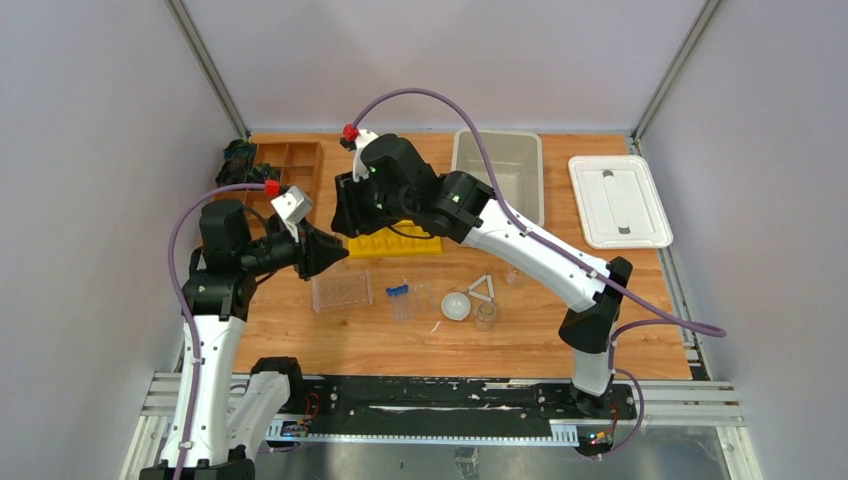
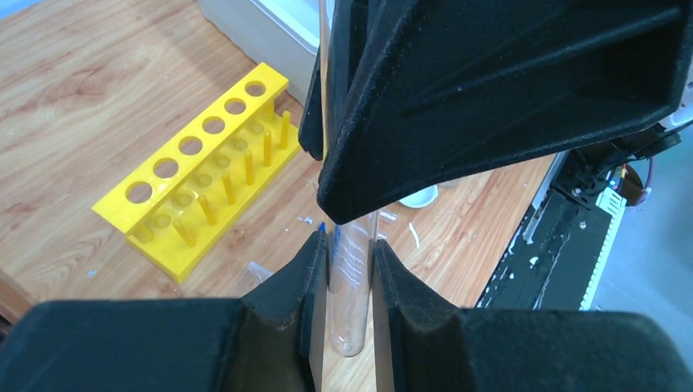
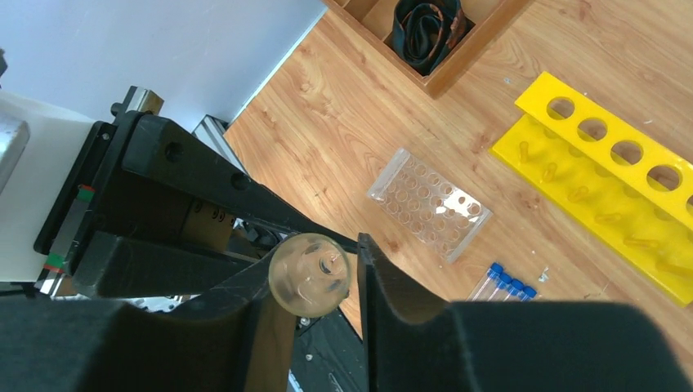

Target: Organize the chemistry lab equipment

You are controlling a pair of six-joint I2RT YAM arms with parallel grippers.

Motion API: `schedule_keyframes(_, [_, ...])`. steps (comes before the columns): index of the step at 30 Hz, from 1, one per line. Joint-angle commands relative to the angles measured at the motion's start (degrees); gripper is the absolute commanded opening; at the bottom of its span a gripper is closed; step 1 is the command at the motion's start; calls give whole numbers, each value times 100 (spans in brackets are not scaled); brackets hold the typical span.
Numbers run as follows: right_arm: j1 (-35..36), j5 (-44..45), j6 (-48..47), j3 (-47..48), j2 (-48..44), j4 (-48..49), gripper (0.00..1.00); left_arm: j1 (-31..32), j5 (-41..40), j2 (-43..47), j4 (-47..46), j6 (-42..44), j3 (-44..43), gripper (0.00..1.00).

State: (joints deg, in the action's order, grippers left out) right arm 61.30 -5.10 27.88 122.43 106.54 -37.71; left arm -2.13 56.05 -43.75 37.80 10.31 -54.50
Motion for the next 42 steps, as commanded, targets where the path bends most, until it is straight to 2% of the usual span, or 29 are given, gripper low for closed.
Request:
schedule_keyframes(1, [-74, -149, -23, 261, 68, 100, 32, -15, 6, 73, -79, 73, 53, 0])
schedule_keyframes(3, [-74, -156, -63, 232, 101, 178, 24, -15, -2, 72, -80, 58, 66, 0])
schedule_keyframes(6, [-74, -91, -227, 173, 112, 261, 7, -15, -90, 59, -72, 39, 71, 9])
schedule_keyframes(7, [-74, 21, -324, 156, 101, 266, 1, -15, -138, 48, -71, 27, 71, 22])
schedule_keyframes(11, [-119, 768, -807, 59, -11, 276, 0, -15, -468, 26, -174, -177, 62, 96])
schedule_keyframes(12, [-152, 945, -962, 43, -37, 283, 0, -17, -617, 17, -275, -335, 82, 99])
schedule_keyframes(18, [-361, 2045, -1981, -512, -124, 880, 0, -15, -1614, -271, -502, -1068, 43, 100])
schedule_keyframes(23, [-536, 2398, -2709, -1582, -200, 2432, 0, -24, -2284, -556, -423, -1303, -42, 100])
schedule_keyframes(26, [-735, 2381, -2766, -2100, -167, 3145, 0, -24, -2450, -677, -269, -1210, -99, 100])
schedule_keyframes(34, [-1064, 2339, -2732, -2836, -18, 4232, 0, -29, -2596, -699, -61, -810, -176, 100])
schedule_keyframes(42, [-1092, 2376, -2620, -2987, 177, 4389, 0, -24, -2634, -738, 4, -656, -210, 100])
